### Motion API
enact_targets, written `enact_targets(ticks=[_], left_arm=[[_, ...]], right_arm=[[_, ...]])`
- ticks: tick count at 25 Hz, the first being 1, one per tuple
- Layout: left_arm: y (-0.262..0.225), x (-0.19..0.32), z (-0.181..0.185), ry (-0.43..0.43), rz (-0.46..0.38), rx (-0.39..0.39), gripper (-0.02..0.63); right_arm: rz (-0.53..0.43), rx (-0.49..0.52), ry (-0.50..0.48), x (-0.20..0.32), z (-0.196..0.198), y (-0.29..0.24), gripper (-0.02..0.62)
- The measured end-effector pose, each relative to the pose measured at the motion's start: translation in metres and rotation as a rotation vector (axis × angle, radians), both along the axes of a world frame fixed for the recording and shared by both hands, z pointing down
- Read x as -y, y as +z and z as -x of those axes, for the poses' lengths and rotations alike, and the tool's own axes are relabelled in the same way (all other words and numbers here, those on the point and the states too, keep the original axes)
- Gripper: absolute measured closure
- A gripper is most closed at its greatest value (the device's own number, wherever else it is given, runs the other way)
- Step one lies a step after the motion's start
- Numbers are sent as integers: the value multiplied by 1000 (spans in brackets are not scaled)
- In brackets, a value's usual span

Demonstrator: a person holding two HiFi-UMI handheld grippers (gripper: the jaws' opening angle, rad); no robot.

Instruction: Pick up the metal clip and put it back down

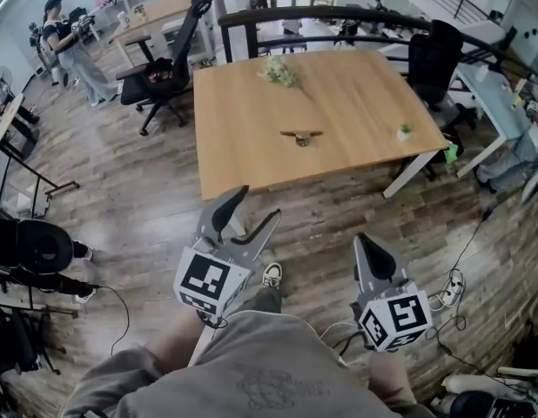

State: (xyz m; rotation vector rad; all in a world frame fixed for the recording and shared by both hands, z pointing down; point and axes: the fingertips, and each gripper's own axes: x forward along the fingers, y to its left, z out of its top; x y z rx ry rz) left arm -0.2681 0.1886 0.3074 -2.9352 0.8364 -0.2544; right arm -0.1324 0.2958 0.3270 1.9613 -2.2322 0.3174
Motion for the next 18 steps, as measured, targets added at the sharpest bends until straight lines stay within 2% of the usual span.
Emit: enact_targets(ticks=[5,11,18], left_arm=[[6,72,-24,32,6,30,347],[14,155,-51,68,14,45,347],[19,228,-71,69,31,37,347]], right_arm=[[46,-1,17,72,-19,11,583],[58,-10,43,153,-42,10,581],[67,-2,75,214,-63,13,582]])
